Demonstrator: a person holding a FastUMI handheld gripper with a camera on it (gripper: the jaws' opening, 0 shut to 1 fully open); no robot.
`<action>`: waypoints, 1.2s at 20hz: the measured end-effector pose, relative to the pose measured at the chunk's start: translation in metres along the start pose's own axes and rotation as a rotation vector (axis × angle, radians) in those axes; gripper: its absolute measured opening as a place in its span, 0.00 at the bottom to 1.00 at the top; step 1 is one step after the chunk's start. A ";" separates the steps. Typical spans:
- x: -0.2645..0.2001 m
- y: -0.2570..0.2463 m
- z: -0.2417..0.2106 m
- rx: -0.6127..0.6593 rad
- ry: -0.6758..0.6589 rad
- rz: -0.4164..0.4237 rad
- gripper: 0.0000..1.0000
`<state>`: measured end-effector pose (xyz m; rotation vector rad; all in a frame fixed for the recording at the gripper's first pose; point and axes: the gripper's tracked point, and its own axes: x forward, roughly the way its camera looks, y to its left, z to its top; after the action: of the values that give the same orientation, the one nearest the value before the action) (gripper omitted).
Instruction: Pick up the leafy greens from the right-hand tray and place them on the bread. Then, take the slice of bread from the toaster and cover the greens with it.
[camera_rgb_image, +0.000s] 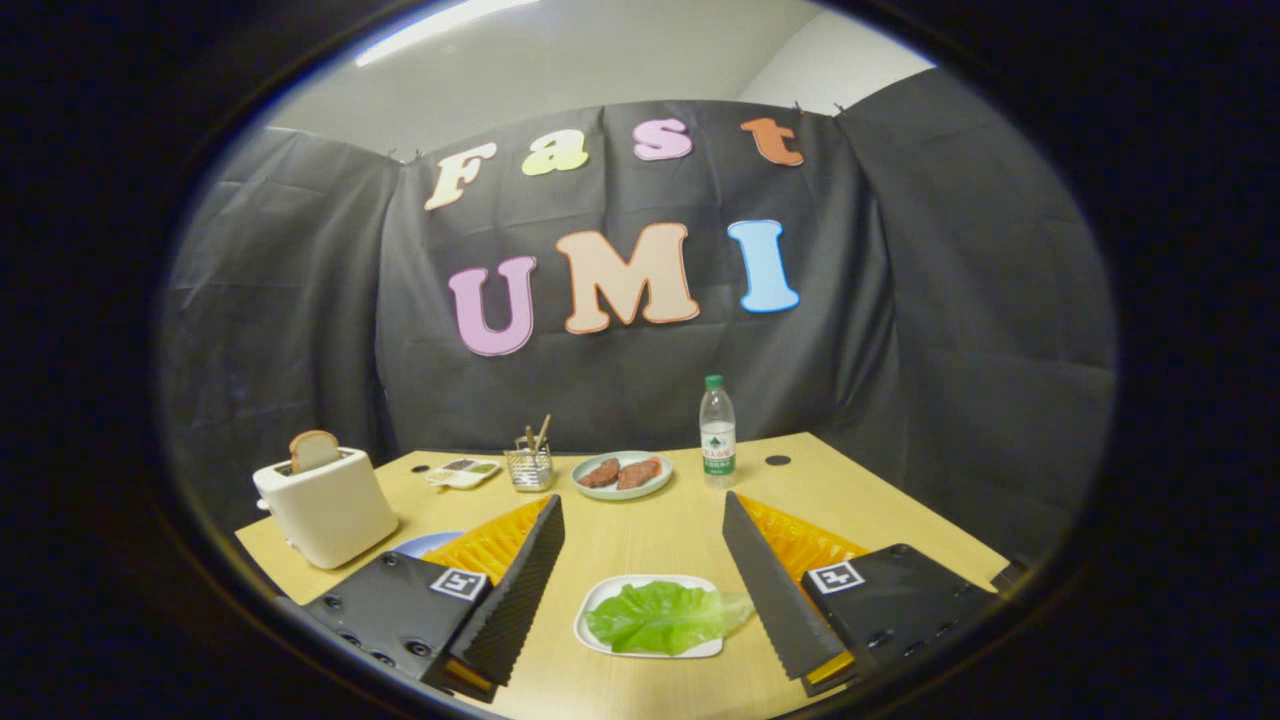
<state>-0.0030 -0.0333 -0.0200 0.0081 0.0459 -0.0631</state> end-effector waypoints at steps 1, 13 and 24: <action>0.003 -0.004 -0.005 -0.005 0.012 -0.006 1.00; 0.036 -0.020 -0.072 0.187 0.214 0.072 1.00; 0.061 -0.072 -0.134 0.346 0.386 -0.005 0.99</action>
<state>0.0473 -0.1078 -0.1569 0.3668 0.4200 -0.0734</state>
